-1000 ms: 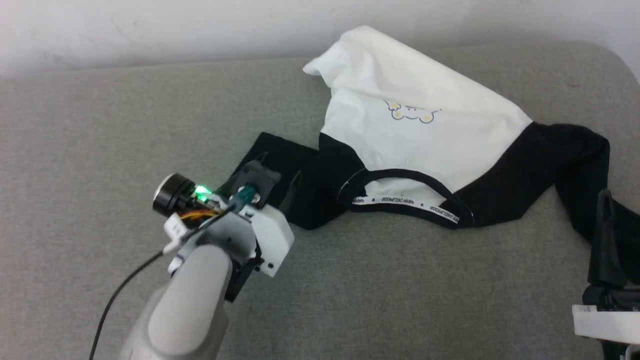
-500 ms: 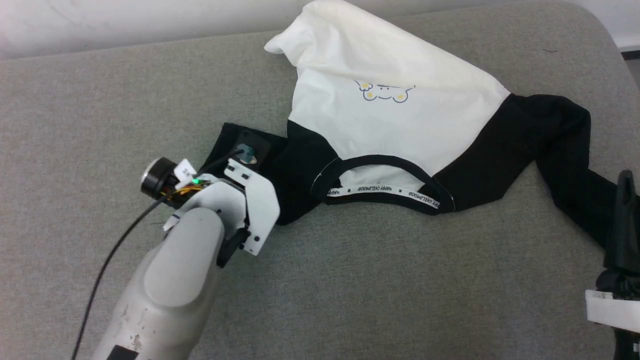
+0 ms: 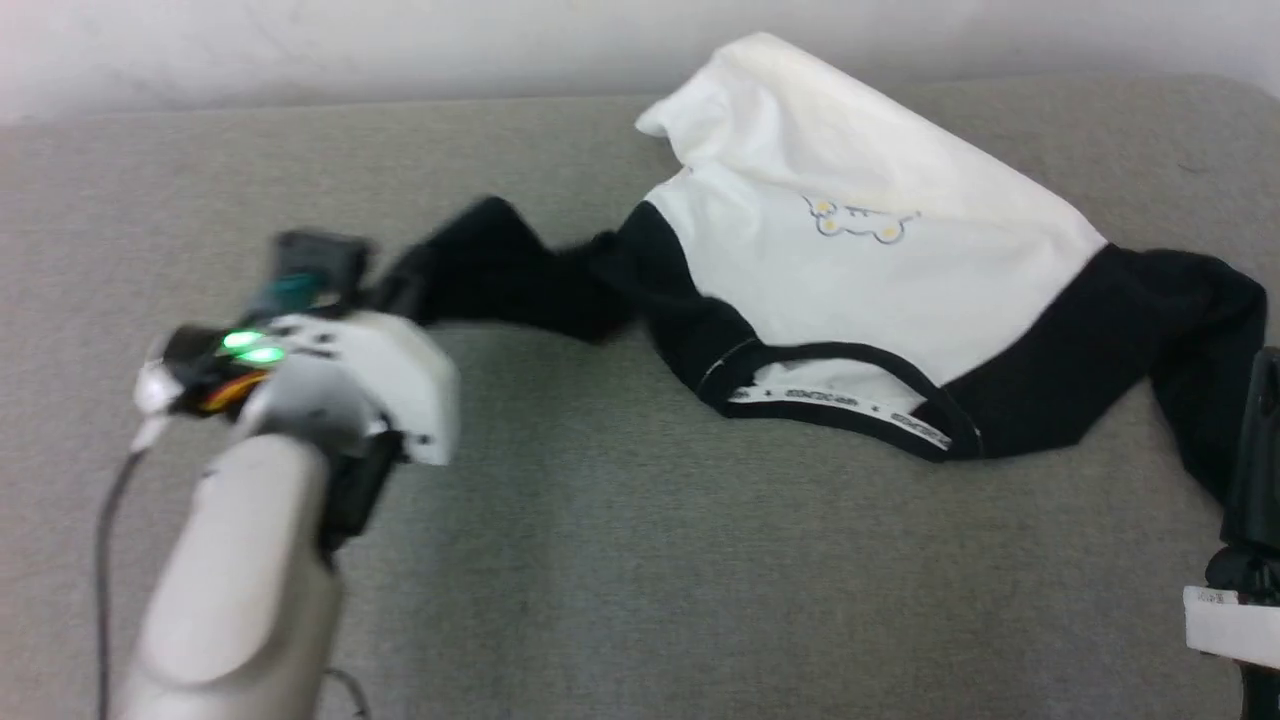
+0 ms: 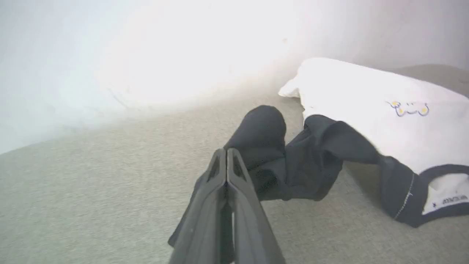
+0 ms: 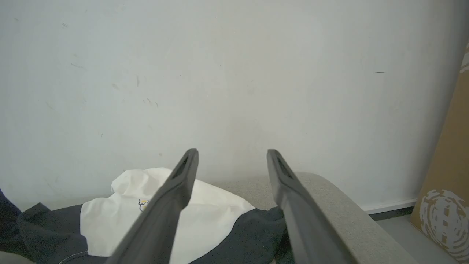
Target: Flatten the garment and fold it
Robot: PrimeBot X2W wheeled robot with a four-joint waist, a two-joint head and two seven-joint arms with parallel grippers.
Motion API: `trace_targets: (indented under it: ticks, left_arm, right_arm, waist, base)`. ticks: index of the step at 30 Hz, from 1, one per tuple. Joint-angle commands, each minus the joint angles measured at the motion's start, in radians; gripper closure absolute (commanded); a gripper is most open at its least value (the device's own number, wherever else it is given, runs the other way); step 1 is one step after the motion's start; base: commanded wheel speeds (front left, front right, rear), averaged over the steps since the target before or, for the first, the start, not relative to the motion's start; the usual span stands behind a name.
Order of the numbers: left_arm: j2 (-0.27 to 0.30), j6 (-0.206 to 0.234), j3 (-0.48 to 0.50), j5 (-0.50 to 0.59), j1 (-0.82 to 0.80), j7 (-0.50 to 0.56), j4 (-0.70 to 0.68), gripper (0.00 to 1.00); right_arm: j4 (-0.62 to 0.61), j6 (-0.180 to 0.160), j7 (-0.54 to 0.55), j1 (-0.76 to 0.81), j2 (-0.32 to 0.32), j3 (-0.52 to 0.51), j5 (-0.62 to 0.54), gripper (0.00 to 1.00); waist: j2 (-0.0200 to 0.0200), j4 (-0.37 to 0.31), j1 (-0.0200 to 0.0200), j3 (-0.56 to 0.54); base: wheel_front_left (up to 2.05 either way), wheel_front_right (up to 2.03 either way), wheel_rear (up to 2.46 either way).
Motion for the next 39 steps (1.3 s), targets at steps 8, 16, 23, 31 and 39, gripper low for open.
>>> trace_targets:
  ticks: [8, 16, 23, 31, 39]
  left_arm:
    - [0.114, 0.111, 0.289, -0.162, 0.308, 0.114, -0.415, 1.00]
    - [0.148, 0.190, 0.516, -0.186, 0.558, 0.105, -0.508, 1.00]
    - [0.110, 0.179, 0.507, -0.203, 0.593, 0.053, -0.403, 1.00]
    - [0.048, 0.198, 0.434, -0.179, 0.570, 0.008, -0.336, 0.00]
    - [0.017, 0.173, 0.405, -0.158, 0.502, -0.189, -0.450, 0.00]
  right_arm:
    - [0.002, -0.001, 0.012, 0.029, 0.002, -0.001, 0.008, 0.00]
    - [0.001, -0.001, 0.035, 0.033, 0.002, -0.003, -0.002, 0.00]
    - [-0.005, -0.001, 0.061, 0.030, 0.002, -0.004, -0.012, 0.00]
    - [-0.016, -0.001, 0.083, 0.024, 0.002, 0.018, -0.022, 0.00]
    - [-0.021, -0.001, 0.088, 0.032, 0.002, 0.018, -0.019, 0.00]
  waist:
    - [0.0000, 0.104, 0.0000, -0.064]
    - [0.0000, 0.107, 0.0000, -0.067]
    - [0.0000, 0.101, 0.0000, -0.072]
    - [0.0000, 0.076, 0.0000, -0.073]
    - [0.0000, 0.041, 0.0000, -0.078]
  base:
    - [0.00, 0.00, 0.00]
    - [0.00, 0.00, 0.00]
    - [0.00, 0.00, 0.00]
    - [0.00, 0.00, 0.00]
    - [0.00, 0.00, 0.00]
